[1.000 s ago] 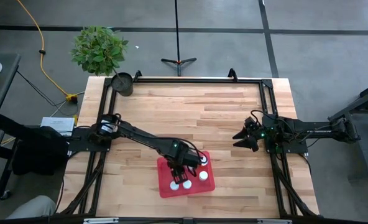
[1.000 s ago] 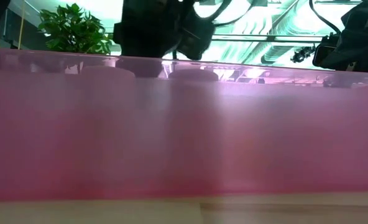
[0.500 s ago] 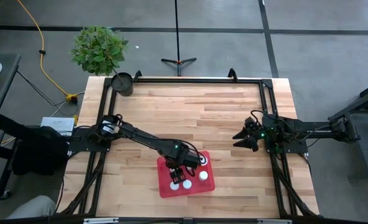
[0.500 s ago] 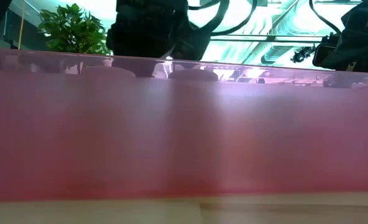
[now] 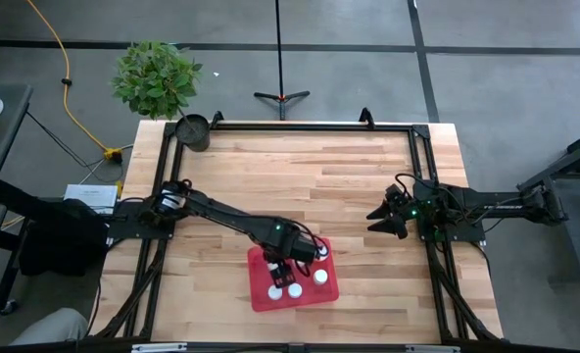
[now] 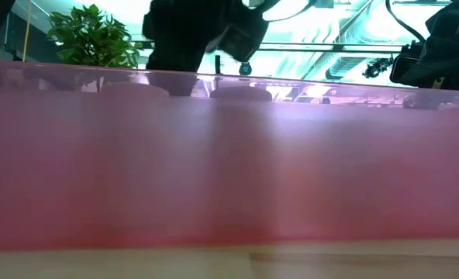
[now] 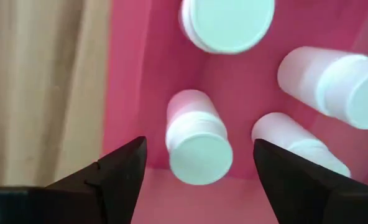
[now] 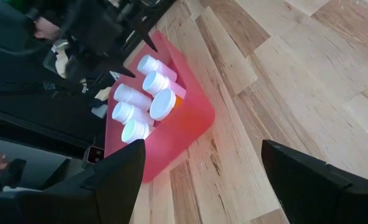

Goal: Pick and place pill bottles into a basket
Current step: Return to Home Position

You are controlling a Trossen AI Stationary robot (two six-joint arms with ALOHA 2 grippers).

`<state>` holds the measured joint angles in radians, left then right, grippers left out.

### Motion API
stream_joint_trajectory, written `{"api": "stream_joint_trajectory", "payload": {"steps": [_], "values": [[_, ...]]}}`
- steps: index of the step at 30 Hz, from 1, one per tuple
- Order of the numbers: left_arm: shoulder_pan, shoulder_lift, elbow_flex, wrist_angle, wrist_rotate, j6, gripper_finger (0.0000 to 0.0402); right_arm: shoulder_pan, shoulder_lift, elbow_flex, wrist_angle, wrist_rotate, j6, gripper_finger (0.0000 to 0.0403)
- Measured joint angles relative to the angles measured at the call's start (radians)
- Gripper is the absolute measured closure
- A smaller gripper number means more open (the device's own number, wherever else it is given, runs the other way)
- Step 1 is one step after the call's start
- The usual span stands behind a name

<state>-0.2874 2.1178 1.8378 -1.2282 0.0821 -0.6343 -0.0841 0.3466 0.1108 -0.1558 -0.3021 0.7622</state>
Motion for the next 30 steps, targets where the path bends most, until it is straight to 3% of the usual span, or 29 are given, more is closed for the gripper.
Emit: {"api": "stream_joint_trajectory", "payload": {"steps": [8, 18, 30], "values": [[0.0, 0.0, 0.182, -0.136, -0.052, 0.054, 0.0073, 0.0, 0.0, 0.0, 0.0, 0.0, 0.001, 0.0091], [0.0, -0.002, 0.518, -0.346, -0.345, 0.055, 0.0073, 0.0, 0.0, 0.0, 0.0, 0.0, 0.0, 0.0091], [0.047, -0.241, 0.483, -0.344, -0.544, 0.054, 0.0073, 0.0, 0.0, 0.0, 0.0, -0.01, 0.0, 0.0091]]}}
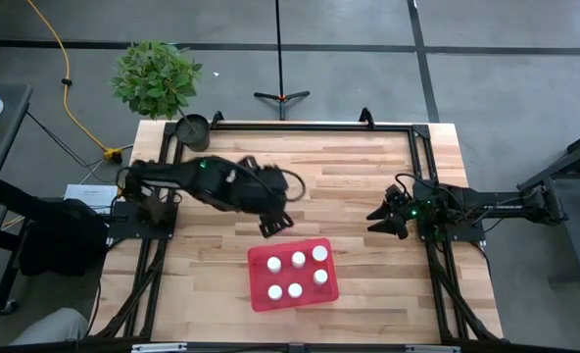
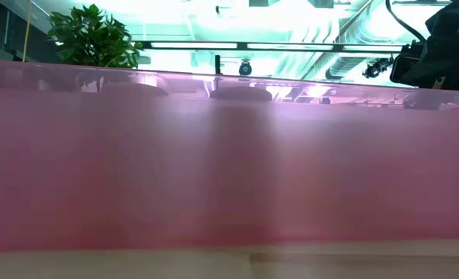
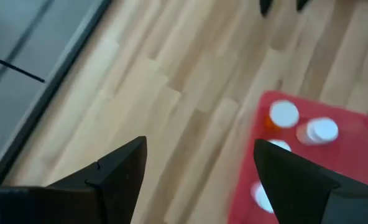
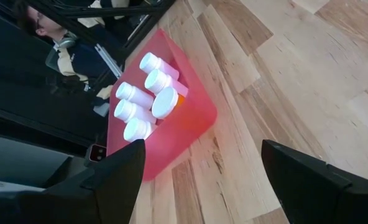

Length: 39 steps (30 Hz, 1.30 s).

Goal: Pick and place pill bottles into a basket
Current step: Return to Home Position

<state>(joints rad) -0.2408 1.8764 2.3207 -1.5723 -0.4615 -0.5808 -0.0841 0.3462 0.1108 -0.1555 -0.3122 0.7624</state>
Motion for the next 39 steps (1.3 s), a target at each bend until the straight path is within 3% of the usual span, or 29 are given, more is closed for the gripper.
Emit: {"api": "stream_joint_trajectory", "payload": {"steps": [17, 21, 25, 34, 39], "values": [[0.152, -0.191, -0.001, 0.001, -0.066, 0.126, 0.0073, 0.0, 0.0, 0.0, 0.003, -0.016, 0.0, 0.0091], [0.209, -0.251, -0.081, 0.006, -0.053, 0.133, 0.0073, 0.0, 0.0, 0.0, 0.003, -0.016, 0.007, 0.0091], [0.223, -0.373, -0.326, 0.168, 0.003, 0.142, 0.0073, 0.0, 0.0, 0.0, 0.003, -0.017, 0.022, 0.0091], [0.221, -0.807, -1.092, 0.862, 0.242, 0.149, 0.0073, 0.0, 0.0, 0.0, 0.006, -0.013, 0.031, 0.0091], [0.221, -1.005, -1.368, 1.084, 0.255, 0.103, 0.0073, 0.0, -0.001, 0.0, 0.048, 0.018, 0.049, 0.0091]]}}
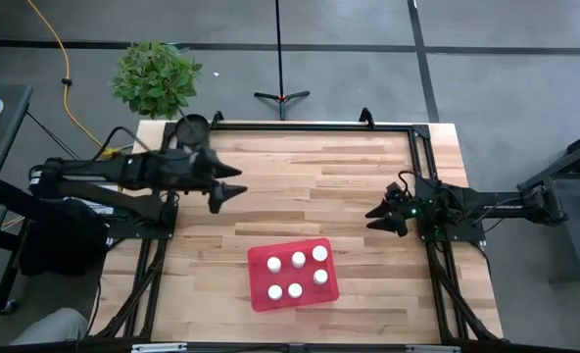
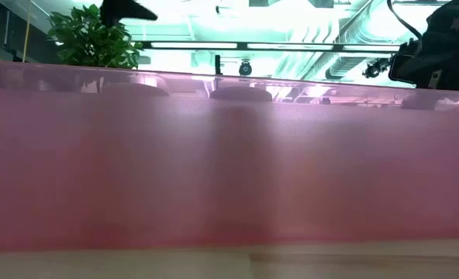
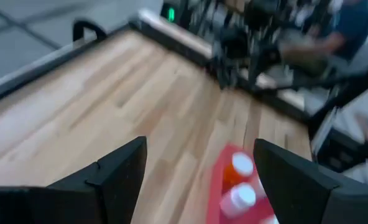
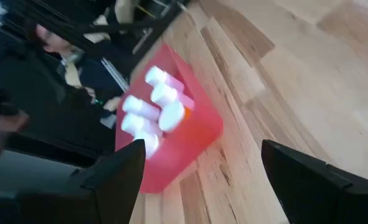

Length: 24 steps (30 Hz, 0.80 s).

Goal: Pick and place pill bottles into a basket
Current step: Return to Home Position

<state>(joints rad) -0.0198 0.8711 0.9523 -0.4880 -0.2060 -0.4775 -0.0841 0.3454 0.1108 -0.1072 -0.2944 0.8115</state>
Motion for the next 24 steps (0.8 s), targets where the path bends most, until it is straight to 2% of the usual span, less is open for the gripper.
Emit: {"api": "stream_joint_trajectory", "payload": {"steps": [5, 10, 14, 21, 24], "values": [[0.0, -0.183, -0.207, 0.196, -0.044, 0.003, 0.0073, 0.0, 0.0, 0.0, 0.116, 0.014, -0.001, 0.0091], [0.0, -0.326, -0.345, 0.315, -0.048, 0.003, 0.0073, 0.0, 0.0, 0.0, 0.192, 0.064, 0.0, 0.0091], [0.0, -0.401, -0.412, 0.329, -0.051, 0.002, 0.0073, 0.0, -0.001, 0.0, 0.217, 0.065, -0.019, 0.0091], [0.0, -0.483, -0.497, 0.33, -0.071, 0.003, 0.0073, 0.0, -0.026, 0.0, 0.244, 0.057, -0.149, 0.0091], [0.0, -0.503, -0.527, 0.33, -0.041, 0.003, 0.0073, 0.0, -0.064, 0.0, 0.268, 0.049, -0.208, 0.0091]]}}
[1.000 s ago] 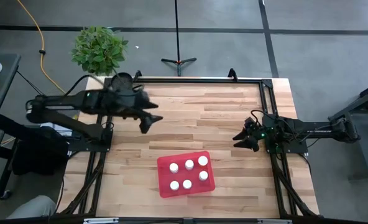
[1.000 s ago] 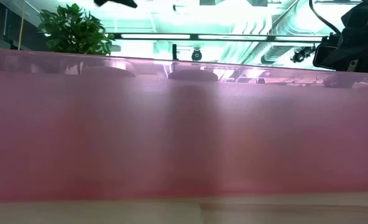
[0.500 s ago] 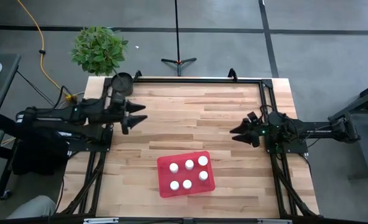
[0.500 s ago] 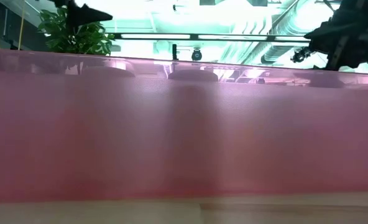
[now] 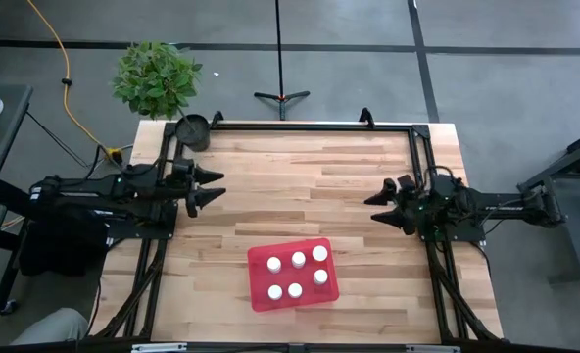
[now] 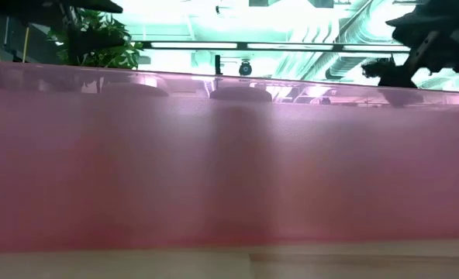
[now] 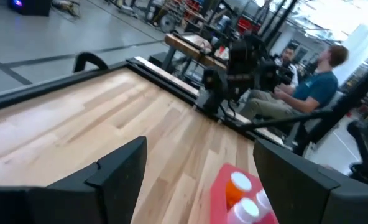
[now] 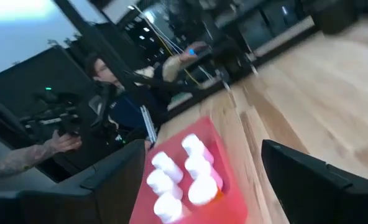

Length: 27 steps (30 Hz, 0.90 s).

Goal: Pick and place pill bottles into a basket
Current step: Return to Home Position

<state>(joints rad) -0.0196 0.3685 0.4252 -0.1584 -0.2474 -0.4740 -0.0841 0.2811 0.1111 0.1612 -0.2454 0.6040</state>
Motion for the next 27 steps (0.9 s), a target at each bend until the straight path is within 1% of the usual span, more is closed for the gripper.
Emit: {"api": "stream_joint_trajectory", "payload": {"steps": [6, 13, 17, 21, 27], "values": [[0.0, -0.052, -0.051, 0.0, 0.042, 0.011, 0.0073, 0.0, -0.123, 0.0, -0.007, -0.008, -0.103, 0.0091], [0.0, -0.14, -0.098, 0.041, 0.104, 0.083, 0.0073, 0.0, -0.272, 0.0, -0.022, -0.019, -0.224, 0.0091], [0.0, -0.205, -0.134, 0.039, 0.106, 0.103, 0.0073, 0.0, -0.273, 0.0, -0.037, -0.018, -0.267, 0.0091], [0.0, -0.273, -0.178, 0.034, 0.11, 0.104, 0.0073, 0.0, -0.276, 0.0, -0.094, 0.025, -0.291, 0.0091], [0.0, -0.365, -0.24, 0.032, 0.109, 0.103, 0.0073, 0.0, -0.276, 0.0, -0.101, 0.061, -0.324, 0.0091]]}}
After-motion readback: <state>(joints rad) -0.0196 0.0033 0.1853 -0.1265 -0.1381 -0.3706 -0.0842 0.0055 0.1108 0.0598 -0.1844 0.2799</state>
